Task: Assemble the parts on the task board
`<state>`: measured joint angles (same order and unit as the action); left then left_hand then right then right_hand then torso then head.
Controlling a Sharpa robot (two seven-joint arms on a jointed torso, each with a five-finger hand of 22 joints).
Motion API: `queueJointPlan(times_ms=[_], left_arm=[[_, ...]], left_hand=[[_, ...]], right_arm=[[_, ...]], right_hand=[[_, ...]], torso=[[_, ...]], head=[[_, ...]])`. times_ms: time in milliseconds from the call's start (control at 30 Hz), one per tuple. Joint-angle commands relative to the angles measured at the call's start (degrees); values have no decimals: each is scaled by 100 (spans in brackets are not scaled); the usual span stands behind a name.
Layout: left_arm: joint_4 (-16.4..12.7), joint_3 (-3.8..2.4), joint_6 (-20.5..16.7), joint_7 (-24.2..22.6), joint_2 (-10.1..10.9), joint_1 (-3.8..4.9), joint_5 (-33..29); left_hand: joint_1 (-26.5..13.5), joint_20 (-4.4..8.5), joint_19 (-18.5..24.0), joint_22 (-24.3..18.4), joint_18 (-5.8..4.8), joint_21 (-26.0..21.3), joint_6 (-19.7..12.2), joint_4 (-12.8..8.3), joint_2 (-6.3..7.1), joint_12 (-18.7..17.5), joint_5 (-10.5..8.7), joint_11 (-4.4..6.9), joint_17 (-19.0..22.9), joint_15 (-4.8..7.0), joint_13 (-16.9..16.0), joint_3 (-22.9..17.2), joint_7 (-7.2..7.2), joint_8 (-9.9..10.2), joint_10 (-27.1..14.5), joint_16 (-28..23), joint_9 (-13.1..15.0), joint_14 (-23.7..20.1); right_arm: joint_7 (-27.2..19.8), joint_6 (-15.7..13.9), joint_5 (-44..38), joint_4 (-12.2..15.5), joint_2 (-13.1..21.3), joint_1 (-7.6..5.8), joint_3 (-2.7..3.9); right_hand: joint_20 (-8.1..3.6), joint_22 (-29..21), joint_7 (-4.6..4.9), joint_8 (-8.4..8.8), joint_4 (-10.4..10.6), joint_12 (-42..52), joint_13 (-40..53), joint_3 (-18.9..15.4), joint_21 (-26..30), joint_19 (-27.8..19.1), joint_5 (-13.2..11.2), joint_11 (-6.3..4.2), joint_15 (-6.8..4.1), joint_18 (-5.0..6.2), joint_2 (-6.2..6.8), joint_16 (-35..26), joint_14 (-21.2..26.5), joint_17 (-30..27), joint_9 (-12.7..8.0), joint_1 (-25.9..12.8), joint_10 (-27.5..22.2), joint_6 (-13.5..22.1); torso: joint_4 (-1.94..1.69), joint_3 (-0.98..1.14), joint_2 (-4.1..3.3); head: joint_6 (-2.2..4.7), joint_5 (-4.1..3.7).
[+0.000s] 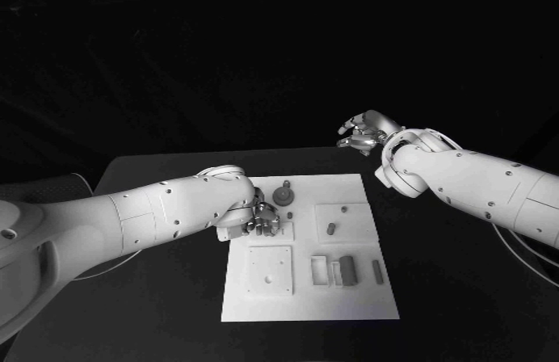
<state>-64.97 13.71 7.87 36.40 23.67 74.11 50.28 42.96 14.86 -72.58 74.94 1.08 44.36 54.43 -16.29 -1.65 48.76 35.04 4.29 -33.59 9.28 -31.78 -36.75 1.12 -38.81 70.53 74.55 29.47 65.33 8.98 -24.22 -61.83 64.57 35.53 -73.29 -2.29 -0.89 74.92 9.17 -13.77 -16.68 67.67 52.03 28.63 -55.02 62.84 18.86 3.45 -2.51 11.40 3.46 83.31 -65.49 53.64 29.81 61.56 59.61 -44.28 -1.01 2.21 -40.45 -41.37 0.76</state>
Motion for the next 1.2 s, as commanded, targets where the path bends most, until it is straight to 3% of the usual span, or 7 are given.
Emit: queueJointPlan(times_ms=[33,500,1200], left_arm=[[-8,-4,-30,-22,-24,-14,23],[-19,-4,-63,-16,-74,-45,377],[28,-6,-101,-4,-27,-46,426]], left_hand=[[19,14,11,90,312,24,38,58,-71,37,354,10,16,49,12,-438,-18,-1499,-47,43,7,-98],[61,21,9,86,316,25,33,38,-58,64,323,14,66,55,42,-464,-20,-1514,-53,74,-7,-104],[79,27,-13,87,316,39,50,29,-55,97,338,23,107,64,67,-466,-29,-1539,-36,113,-15,-92]], right_arm=[[13,136,-89,12,-9,-2,2],[39,214,-116,43,-16,-2,2],[54,255,-128,30,-18,-2,2]], right_hand=[[-1,56,83,-12,-15,23,-6,4,25,-38,9,1,-19,360,2,-22,38,-6,-6,76,-22,-52],[11,60,93,-2,-11,21,-14,-16,33,-57,-9,10,-10,360,-13,-26,57,-8,-13,85,-46,-31],[18,62,96,-1,-11,25,-18,-29,35,-64,-10,14,-5,359,-22,-26,65,-8,-15,85,-54,-26]], torso=[[4,3,-2],[1,6,2],[0,3,2]], head=[[4,-3],[-5,2],[4,-3]])
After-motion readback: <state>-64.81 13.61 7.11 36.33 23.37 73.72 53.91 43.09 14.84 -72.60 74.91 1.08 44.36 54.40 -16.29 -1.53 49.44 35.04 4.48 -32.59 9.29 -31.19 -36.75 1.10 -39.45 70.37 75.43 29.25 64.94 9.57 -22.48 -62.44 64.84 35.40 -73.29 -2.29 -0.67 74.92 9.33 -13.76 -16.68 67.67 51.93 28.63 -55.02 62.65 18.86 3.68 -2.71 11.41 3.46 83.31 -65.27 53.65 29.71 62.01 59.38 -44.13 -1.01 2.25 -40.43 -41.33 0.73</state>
